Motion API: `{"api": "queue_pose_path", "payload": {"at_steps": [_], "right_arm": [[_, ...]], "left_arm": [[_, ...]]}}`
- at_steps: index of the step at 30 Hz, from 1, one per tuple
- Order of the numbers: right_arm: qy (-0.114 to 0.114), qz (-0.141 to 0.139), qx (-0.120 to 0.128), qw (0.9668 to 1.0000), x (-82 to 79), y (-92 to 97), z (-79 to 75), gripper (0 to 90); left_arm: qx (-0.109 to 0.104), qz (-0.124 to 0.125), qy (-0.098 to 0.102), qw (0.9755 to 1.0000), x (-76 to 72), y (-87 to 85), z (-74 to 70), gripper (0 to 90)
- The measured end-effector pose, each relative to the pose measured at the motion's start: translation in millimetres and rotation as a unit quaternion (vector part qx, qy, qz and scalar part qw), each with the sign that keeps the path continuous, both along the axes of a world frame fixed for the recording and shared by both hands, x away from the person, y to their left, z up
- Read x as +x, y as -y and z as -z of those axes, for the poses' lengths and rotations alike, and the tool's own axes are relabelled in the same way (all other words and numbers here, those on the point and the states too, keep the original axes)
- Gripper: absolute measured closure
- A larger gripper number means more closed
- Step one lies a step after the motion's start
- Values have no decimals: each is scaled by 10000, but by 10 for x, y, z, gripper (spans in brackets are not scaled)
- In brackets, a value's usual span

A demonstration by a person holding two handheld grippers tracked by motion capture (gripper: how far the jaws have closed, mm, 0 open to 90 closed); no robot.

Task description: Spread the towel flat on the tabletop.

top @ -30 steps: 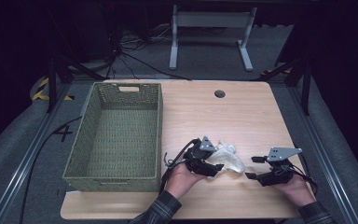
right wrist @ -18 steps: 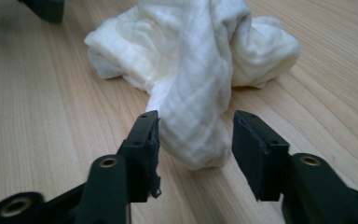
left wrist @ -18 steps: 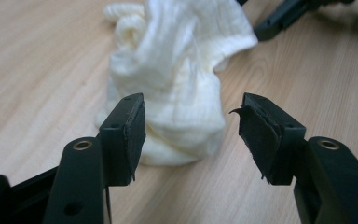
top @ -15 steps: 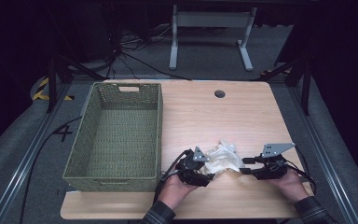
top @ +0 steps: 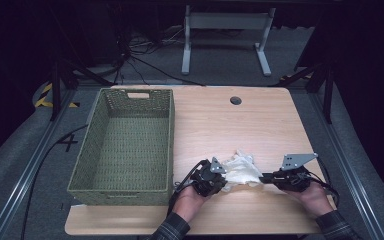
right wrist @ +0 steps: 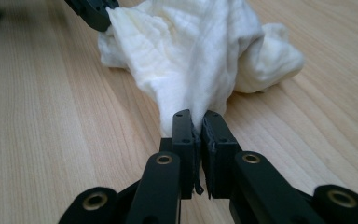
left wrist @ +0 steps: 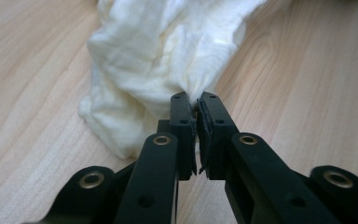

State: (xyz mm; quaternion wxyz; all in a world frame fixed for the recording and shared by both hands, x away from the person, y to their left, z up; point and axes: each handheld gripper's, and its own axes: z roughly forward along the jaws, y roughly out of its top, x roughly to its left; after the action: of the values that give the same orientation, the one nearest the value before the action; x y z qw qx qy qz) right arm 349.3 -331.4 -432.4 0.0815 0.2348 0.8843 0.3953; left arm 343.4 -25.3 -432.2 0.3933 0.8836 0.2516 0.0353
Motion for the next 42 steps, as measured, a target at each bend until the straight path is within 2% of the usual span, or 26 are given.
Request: {"api": "queue_pose_path", "payload": {"at_steps": [3,6,9,12,14,16,18,20,23,26,29,31,33,34,35,37,40,42], "right_arm": [[87,52,39,9999,-30,68,-75,856],[151,56,199,9997,-61,142,-163,860],[202,48,349,9992,-76,180,-231,861],[289,82,263,9992,-49,173,-257,861],[321,142,97,9993,7,150,-225,861],[311,182,53,9993,43,141,-199,861],[294,200,32,9994,64,138,-186,861],[255,268,-89,9993,147,127,-135,859],[206,331,-138,9991,209,121,-95,858],[79,388,-222,9990,331,105,-15,856],[9,432,-331,9985,417,83,60,857],[-41,441,-347,9984,440,74,86,856],[-95,446,-456,9979,474,49,138,839],[-92,459,-486,9977,468,45,148,790],[-70,464,-469,9978,462,51,138,775],[-44,483,-428,9979,450,66,116,758],[95,552,-178,9983,400,134,14,712],[184,578,-131,9981,320,182,-59,696]], "left_arm": [[-149,43,100,9998,-35,-29,-134,857],[-282,83,229,9993,-74,-49,-297,858],[-295,115,345,9989,-84,-41,-421,857],[-217,64,359,9991,10,5,-447,857],[-191,55,267,9994,128,38,-419,857],[-68,-77,213,9997,282,90,-354,857],[-64,-104,152,9998,335,99,-324,856],[85,-250,71,9996,469,139,-224,855],[166,-314,15,9994,549,167,-154,854],[377,-436,-44,9983,655,214,-35,850],[473,-496,-101,9976,698,240,41,843],[617,-510,-114,9967,731,265,102,833],[639,-549,-60,9964,722,269,102,804],[641,-582,-24,9962,708,262,81,768],[566,-605,25,9966,685,228,29,755],[509,-640,47,9966,662,210,-6,729],[505,-608,279,9965,542,165,-141,692],[326,-486,341,9977,414,141,-244,671]]}}
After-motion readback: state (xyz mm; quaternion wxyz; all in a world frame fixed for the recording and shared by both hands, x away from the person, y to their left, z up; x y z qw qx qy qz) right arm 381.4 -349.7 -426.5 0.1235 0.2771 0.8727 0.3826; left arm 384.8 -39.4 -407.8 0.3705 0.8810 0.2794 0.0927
